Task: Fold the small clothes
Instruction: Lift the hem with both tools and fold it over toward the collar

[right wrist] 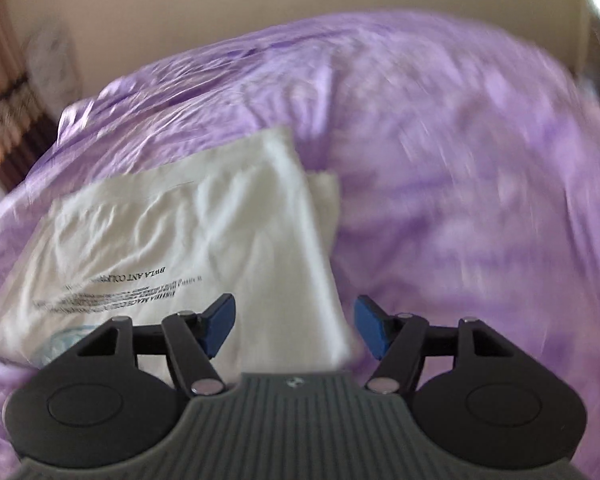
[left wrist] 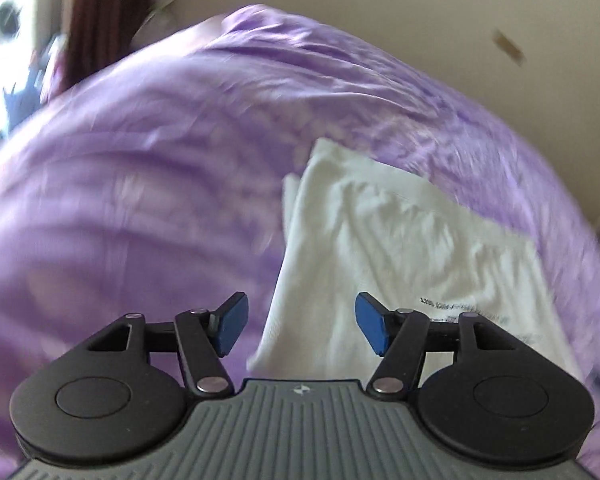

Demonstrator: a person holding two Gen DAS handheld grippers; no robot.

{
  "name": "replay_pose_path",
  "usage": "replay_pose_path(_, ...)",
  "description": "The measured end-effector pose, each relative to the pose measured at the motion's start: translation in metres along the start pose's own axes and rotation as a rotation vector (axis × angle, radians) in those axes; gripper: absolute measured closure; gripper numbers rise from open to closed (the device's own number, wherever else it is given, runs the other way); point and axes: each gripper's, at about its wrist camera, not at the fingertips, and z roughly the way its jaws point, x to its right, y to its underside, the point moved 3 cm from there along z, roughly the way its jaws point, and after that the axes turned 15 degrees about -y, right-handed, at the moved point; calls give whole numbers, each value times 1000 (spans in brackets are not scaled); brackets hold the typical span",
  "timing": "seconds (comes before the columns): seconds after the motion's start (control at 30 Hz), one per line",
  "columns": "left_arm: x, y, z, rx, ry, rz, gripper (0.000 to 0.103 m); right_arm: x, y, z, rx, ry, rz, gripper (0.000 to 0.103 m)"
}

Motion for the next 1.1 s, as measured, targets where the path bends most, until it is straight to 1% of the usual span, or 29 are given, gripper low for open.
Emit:
replay_pose_path(0.03, -9, 7, 5, -17, 22, -68, 30, 9, 7, -3, 14, -7, 58, 40)
replay_pose_path(0.1, -21, 18, 15, -50, 48, -164, 30, 28, 23, -6, 38, -34, 171, 40)
replay_pose_path(0.2, -28, 33, 29, -58, 102, -236, 30, 52, 36, -2, 71, -99, 314, 40)
replay_pose_path(0.27, -33, 40, 42, -77, 112, -286, 30, 67, 44, 3, 104, -161, 422, 41)
replay_pose_path(0.33, -37, 44, 49, -64, 125, -312, 30, 80, 52, 10, 133, -215, 524, 41)
replay_pose_path(0.37, -38, 47, 50, -59, 134, -324, 32, 85, 55, 14, 147, -238, 564, 45)
replay_pose_path(0.4, -39, 48, 51, -51, 143, -329, 37, 89, 58, 17, 160, -260, 594, 48)
replay_pose_path(0.43, -40, 48, 51, -43, 148, -330, 41, 92, 59, 21, 173, -281, 615, 54)
replay_pose_path(0.47, -40, 49, 51, -34, 149, -330, 54, 94, 59, 24, 185, -295, 628, 61)
replay_pose_path(0.5, -41, 50, 51, -27, 156, -333, 76, 96, 60, 26, 195, -307, 636, 65)
replay_pose_path(0.57, -44, 51, 50, -13, 157, -345, 86, 99, 60, 32, 211, -328, 650, 85)
replay_pose_path(0.6, -44, 52, 47, 4, 159, -341, 89, 99, 61, 33, 216, -333, 654, 88)
replay_pose_path(0.63, -42, 52, 42, 35, 153, -327, 89, 99, 63, 31, 226, -331, 649, 92)
replay_pose_path(0.7, -35, 48, 25, 102, 138, -277, 91, 96, 60, 23, 254, -323, 614, 95)
replay_pose_path(0.77, -27, 43, 11, 138, 109, -225, 91, 85, 54, 9, 291, -312, 529, 98)
replay_pose_path(0.83, -22, 42, 6, 135, 60, -177, 91, 70, 48, -3, 298, -276, 438, 99)
replay_pose_path(0.9, -23, 46, 14, 104, 2, -136, 91, 65, 49, -7, 279, -232, 407, 100)
replay_pose_path(0.97, -22, 52, 30, 79, -36, -110, 91, 72, 56, 2, 229, -174, 424, 100)
replay_pose_path(1.03, -20, 56, 39, 77, -57, -84, 91, 84, 66, 16, 193, -156, 476, 101)
replay_pose_path(1.1, -19, 56, 46, 79, -74, -58, 90, 92, 71, 25, 176, -145, 482, 101)
